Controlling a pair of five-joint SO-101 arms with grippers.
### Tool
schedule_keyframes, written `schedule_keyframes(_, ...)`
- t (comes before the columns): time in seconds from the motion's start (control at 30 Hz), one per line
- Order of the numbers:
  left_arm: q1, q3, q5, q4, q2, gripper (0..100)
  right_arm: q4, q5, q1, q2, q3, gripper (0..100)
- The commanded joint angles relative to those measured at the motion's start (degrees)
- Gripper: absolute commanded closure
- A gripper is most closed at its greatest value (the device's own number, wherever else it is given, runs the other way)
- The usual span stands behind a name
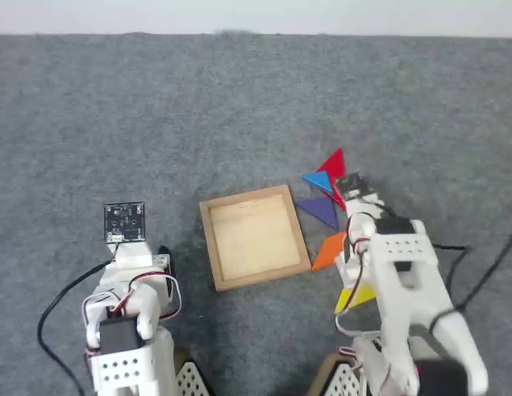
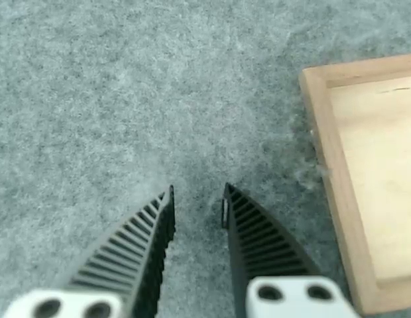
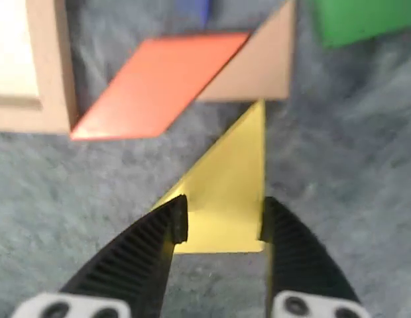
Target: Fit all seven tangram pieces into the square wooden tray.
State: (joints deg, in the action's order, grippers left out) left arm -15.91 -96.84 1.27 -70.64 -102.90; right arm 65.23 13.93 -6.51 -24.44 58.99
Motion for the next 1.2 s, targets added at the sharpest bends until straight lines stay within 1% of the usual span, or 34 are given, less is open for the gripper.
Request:
schedule_keyframes(0.0, -0.35, 0.31, -0.26, -0.18, -0.53, 89, 0.40, 1.05, -0.75, 5.67, -3.25, 70.5)
schedule_keyframes(0.07, -0.26, 0.31, -0.26, -0.18, -0.53, 89, -0.48, 1.14, -0.75, 8.04, -3.34, 69.0)
schedule_keyframes(0.23, -0.35, 0.31, -0.26, -0.18, -0.53, 89, -2.68, 1.14, -0.22, 12.09, -3.43, 70.2)
schedule_keyframes(0.4, -0.35, 0.31, -0.26, -0.18, -0.53, 89, -2.59, 1.14, -0.40, 15.16, -3.69, 70.2)
schedule_keyframes(0.47, -0.35, 0.31, -0.26, -0.18, -0.53, 89, -2.07, 1.58, -1.10, 16.31, -4.31, 70.2)
schedule_keyframes(0.57, -0.35, 0.31, -0.26, -0.18, -0.53, 89, -1.10, 4.48, -3.47, 17.27, -4.48, 70.2)
schedule_keyframes(0.8, -0.35, 0.31, -0.26, -0.18, -0.53, 89, -1.01, 4.57, -6.81, 17.71, -4.84, 70.5)
schedule_keyframes(0.9, -0.35, 0.31, -0.26, -0.18, -0.53, 89, -1.01, 4.48, -6.55, 17.71, -5.54, 76.3)
schedule_keyframes(1.03, -0.35, 0.31, -0.26, -0.18, -0.53, 89, -0.92, 0.44, -6.29, 17.36, -7.12, 87.2)
schedule_keyframes(1.07, -0.35, 0.31, -0.26, -0.18, -0.53, 89, -0.92, -0.26, -6.99, 17.36, -7.30, 87.9)
schedule_keyframes(1.17, -0.35, 0.31, -0.26, -0.18, -0.53, 89, -1.63, -0.70, -8.57, 17.71, -6.95, 85.3)
